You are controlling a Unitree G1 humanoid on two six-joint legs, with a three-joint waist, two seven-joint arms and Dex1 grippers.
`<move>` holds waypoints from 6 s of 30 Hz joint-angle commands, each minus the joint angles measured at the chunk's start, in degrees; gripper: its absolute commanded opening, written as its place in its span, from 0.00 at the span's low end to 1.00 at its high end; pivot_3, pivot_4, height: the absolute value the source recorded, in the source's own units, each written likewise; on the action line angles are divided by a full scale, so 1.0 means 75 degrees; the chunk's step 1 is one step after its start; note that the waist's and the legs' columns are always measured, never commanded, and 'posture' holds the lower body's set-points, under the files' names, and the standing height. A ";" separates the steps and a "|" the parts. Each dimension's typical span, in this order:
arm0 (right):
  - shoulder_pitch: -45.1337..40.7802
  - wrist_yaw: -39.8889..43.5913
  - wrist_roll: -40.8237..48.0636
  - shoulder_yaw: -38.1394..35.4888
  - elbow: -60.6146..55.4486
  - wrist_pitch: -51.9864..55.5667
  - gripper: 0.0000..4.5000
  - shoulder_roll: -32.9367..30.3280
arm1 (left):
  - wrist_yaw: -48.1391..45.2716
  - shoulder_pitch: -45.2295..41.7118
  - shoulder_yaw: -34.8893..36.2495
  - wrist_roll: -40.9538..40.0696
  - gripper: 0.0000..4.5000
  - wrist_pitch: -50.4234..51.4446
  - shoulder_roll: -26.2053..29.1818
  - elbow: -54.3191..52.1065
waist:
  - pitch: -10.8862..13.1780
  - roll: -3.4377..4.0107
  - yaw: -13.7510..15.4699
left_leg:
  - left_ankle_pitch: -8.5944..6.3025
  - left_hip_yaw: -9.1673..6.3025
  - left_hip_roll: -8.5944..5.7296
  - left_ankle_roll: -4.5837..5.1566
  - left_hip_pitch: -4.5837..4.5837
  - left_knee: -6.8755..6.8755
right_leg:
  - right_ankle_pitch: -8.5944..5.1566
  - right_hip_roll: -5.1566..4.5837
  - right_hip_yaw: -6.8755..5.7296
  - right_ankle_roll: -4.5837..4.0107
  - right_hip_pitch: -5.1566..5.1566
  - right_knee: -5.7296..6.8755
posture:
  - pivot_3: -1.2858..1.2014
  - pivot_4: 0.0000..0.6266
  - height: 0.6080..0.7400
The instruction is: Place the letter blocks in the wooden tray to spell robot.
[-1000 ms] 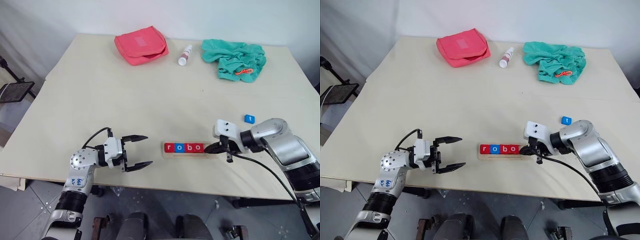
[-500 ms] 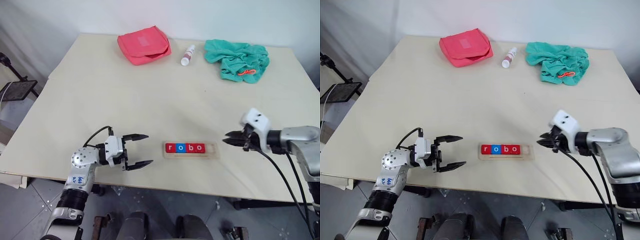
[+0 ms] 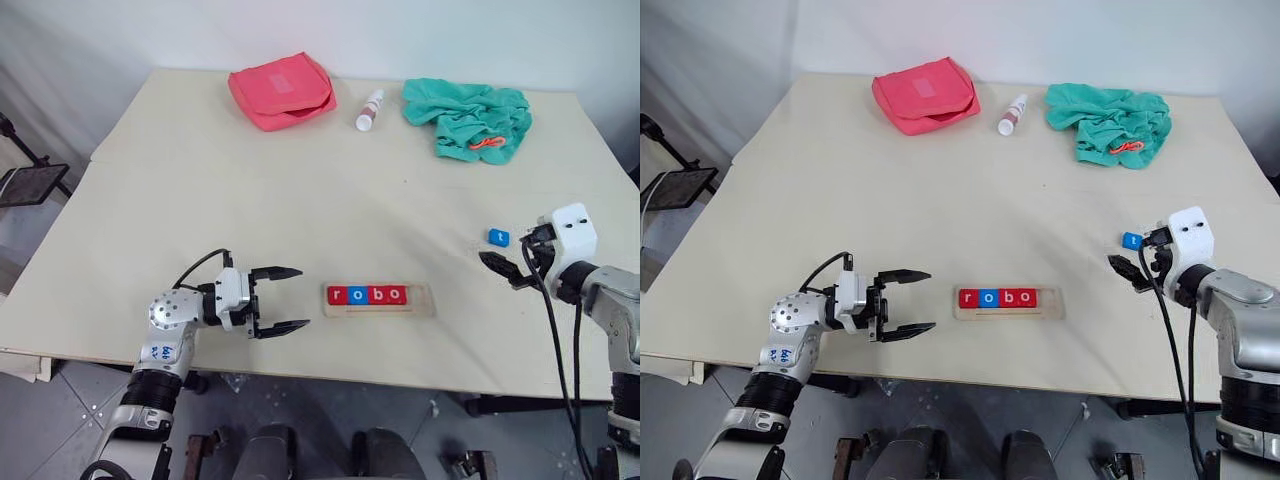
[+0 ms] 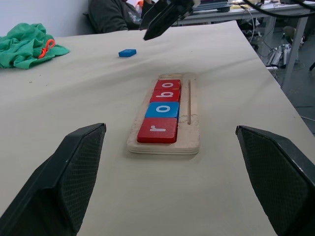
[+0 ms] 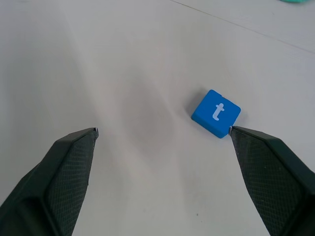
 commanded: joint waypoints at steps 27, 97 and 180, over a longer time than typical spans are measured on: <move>-0.2620 -0.1905 -0.0436 0.0348 0.5188 -0.2034 0.99 0.0965 | 0.0303 0.0288 0.0010 -0.0052 1.00 -0.0014 0.0066 -0.0521 | -0.0001 0.0004 -0.0042 | 0.0002 0.0007 0.0001 -0.0002 0.0005 -0.0018 | 0.0000 0.0000 0.0001 0.0000 -0.0009 0.0012 | 0.52 0.24 1.00; 0.3496 -0.0617 0.1505 -0.0521 -0.4021 0.0490 0.99 -0.0185 | -0.0314 0.0448 0.0201 -0.0472 1.00 0.0006 0.0245 -0.0655 | -0.0002 0.0009 -0.0001 | 0.0019 0.0007 -0.0020 -0.0004 0.0030 -0.0087 | 0.0000 -0.0002 0.0031 0.0000 -0.0006 -0.0009 | 0.52 0.24 1.00; -0.2518 0.6278 -0.1297 0.4801 0.1890 -0.3963 0.32 -0.1249 | 0.0949 0.1292 0.0184 -0.0297 1.00 0.0104 0.0326 -0.1815 | 0.0000 0.0000 -0.0008 | 0.0022 -0.0016 -0.0025 0.0003 0.0009 -0.0061 | 0.0005 -0.0017 -0.0016 0.0010 0.0012 -0.0053 | 0.52 0.24 1.00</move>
